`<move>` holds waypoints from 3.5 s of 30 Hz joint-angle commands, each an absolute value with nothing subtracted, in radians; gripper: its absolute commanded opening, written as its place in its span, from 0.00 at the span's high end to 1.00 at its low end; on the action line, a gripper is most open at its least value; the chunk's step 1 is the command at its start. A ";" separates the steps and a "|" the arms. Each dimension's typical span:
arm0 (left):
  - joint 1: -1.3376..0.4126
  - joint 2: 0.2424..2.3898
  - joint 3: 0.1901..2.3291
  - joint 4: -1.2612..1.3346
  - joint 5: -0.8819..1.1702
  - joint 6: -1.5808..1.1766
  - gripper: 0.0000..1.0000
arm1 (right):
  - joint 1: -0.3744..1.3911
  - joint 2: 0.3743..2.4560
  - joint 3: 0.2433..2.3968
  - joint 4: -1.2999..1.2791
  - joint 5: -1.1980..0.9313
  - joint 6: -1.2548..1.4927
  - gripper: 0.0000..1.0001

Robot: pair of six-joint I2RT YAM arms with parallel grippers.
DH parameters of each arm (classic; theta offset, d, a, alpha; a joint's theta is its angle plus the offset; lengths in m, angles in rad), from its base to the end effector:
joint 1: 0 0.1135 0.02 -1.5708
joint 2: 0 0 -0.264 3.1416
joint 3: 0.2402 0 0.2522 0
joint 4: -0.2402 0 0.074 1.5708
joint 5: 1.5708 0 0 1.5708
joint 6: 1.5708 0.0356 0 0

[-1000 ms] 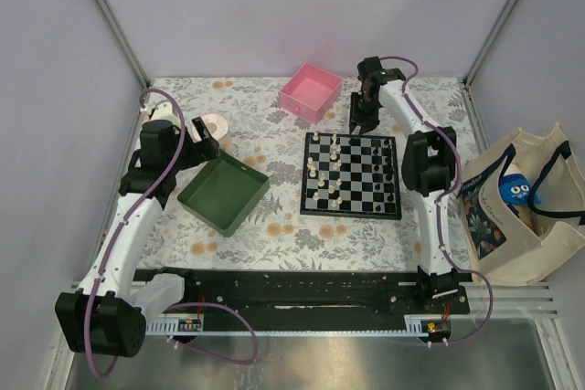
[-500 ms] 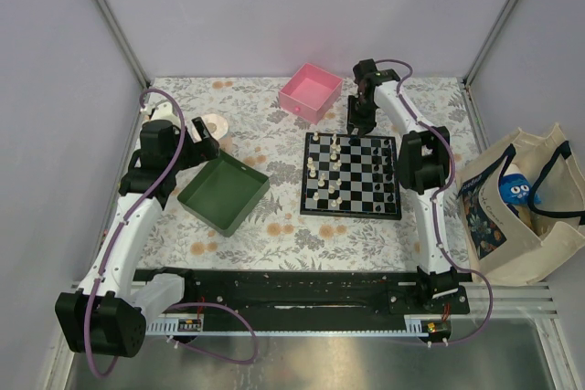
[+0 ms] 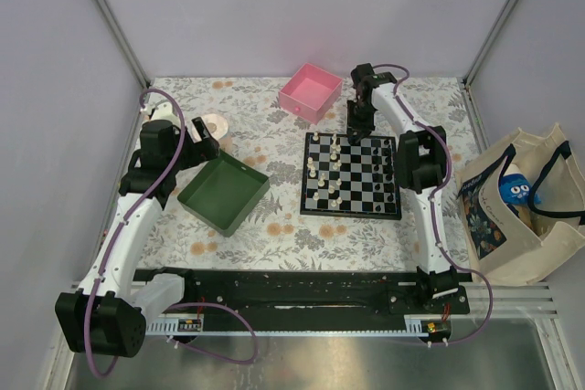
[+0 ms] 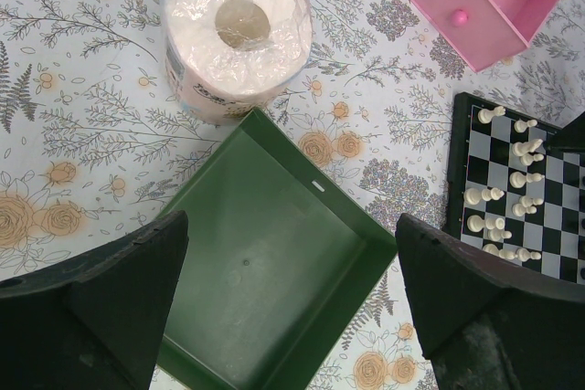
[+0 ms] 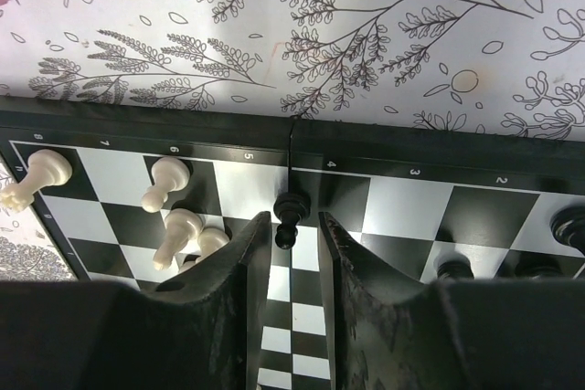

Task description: Set up the chess pieces on the board

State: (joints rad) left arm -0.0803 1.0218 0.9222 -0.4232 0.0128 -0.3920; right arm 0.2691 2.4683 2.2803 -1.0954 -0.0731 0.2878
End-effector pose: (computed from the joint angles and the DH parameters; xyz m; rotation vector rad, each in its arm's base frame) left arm 0.2261 -0.0187 0.3193 -0.3194 2.0832 -0.2981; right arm 0.4903 0.1379 0.1863 0.0117 2.8775 0.2156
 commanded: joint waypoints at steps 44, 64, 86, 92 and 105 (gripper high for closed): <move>-0.077 1.006 0.920 -0.371 0.028 -0.397 0.01 | 0.156 2.318 2.121 -1.043 0.038 0.268 0.87; -0.077 1.006 0.920 -0.373 0.032 -0.397 0.01 | 0.155 2.315 2.169 -1.055 0.009 0.268 0.63; -0.077 0.994 0.919 -0.373 0.035 -0.394 0.01 | 0.390 2.295 2.279 -1.077 -0.087 0.307 0.59; -0.077 0.996 0.920 -0.373 0.041 -0.397 0.01 | 0.442 2.345 2.356 -1.077 -0.087 0.322 0.59; -0.077 0.996 0.917 -0.371 0.044 -0.400 0.01 | 0.489 2.237 2.177 -1.043 -0.020 0.318 0.58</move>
State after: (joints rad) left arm -0.0803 1.0161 0.9222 -0.4232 0.0238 -0.3927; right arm 0.4702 2.3459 2.2398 -1.0599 -0.0673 0.3145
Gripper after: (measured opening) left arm 0.988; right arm 0.415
